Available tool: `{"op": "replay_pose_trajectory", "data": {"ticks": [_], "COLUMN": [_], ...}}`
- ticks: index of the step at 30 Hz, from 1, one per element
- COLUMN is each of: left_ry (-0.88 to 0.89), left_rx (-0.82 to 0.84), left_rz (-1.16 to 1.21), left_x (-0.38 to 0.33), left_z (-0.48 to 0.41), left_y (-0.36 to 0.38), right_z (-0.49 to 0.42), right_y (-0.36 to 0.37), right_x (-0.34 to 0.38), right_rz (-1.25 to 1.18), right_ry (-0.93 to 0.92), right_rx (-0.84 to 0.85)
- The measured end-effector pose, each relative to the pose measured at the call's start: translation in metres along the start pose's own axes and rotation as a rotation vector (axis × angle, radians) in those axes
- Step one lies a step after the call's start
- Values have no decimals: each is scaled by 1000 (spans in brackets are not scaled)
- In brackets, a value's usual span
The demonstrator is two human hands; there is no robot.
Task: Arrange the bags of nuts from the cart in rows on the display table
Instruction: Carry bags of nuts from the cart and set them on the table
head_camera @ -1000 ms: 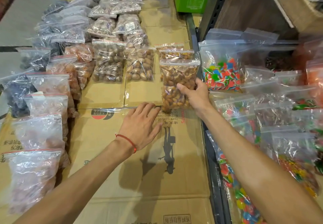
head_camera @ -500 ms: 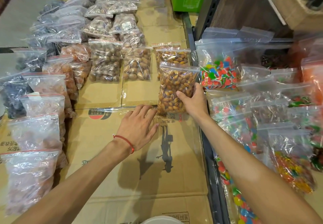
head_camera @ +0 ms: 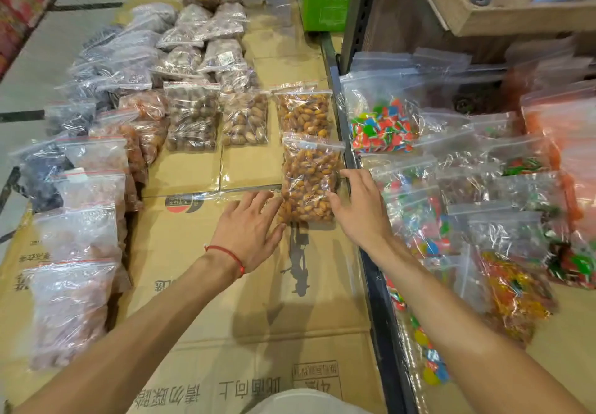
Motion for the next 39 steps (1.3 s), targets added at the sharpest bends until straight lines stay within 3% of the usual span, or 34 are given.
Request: {"op": "replay_pose_trajectory", "data": {"ticks": [8, 17, 22, 31, 39], "left_ry": [32, 98, 228, 618, 965], "left_rx": [-33, -61, -86, -82, -59], "left_rz": [-75, -93, -80, -92, -147], "left_x": [-43, -120, -171, -263, -374], "left_z": [26, 48, 49, 57, 81], "left_y": [-11, -4, -6, 0, 7], "right_z": [81, 135, 174, 290, 408], "right_y": [-17, -37, -57, -70, -67], "right_x": [-4, -64, -94, -143, -194], "right_rz": [474, 584, 639, 569, 583], "right_ry": [-242, -215, -90, 216, 532], "right_rx": [-99, -122, -138, -368, -391]}}
Point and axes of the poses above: each hand's wrist, its own z-axis away from the middle knuckle, its own y-axis out of the palm, x = y × z, the point moved 6 cm from there along -z, towards the middle knuckle, and after that the axes turned 9 degrees about x, right-handed, at the moved point
